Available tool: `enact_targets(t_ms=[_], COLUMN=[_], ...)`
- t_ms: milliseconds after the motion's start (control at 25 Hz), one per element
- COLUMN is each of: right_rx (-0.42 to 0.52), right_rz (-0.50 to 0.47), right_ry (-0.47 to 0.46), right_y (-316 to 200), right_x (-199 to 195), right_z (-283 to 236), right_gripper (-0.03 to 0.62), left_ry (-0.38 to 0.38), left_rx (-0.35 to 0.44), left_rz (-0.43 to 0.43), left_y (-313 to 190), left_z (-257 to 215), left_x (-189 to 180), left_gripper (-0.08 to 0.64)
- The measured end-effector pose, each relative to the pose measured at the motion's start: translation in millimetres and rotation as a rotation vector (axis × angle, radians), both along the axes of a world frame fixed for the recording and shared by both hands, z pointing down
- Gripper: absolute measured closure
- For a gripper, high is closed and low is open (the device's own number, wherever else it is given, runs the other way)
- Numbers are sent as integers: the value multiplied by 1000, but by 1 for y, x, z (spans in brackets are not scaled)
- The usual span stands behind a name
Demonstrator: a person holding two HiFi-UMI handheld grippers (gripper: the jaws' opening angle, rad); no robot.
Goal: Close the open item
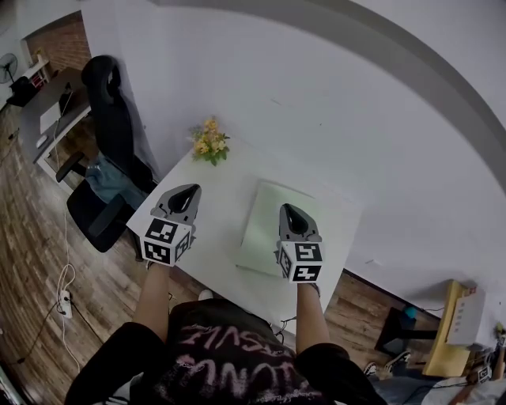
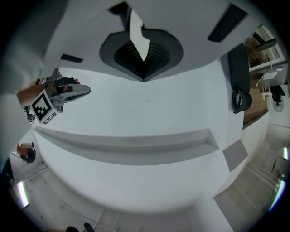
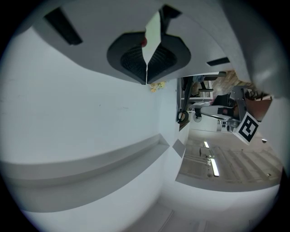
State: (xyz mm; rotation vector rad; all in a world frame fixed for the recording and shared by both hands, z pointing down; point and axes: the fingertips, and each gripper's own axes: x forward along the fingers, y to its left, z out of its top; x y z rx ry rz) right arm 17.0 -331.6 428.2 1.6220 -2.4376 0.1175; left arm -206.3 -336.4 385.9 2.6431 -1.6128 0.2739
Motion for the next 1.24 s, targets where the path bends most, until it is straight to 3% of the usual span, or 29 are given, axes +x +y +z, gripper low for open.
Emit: enact_targets(t_ms=[520,880,1240], right_rx=[35,47,37], right_rz=[5,24,36], right_ry=[13,25,49], right_y=[2,6,4], right_x=[12,24,35], right_z=[-18,-25,-25], right_gripper=[568,568,568], left_ry=[19,-12,12], left_rx=[32,47,45], left_rz=[-48,-28,-10], left_y=[4,6,0], left_z=[-25,-32,-39], left_x=[-12,-5,-3], left_gripper=[545,546,545])
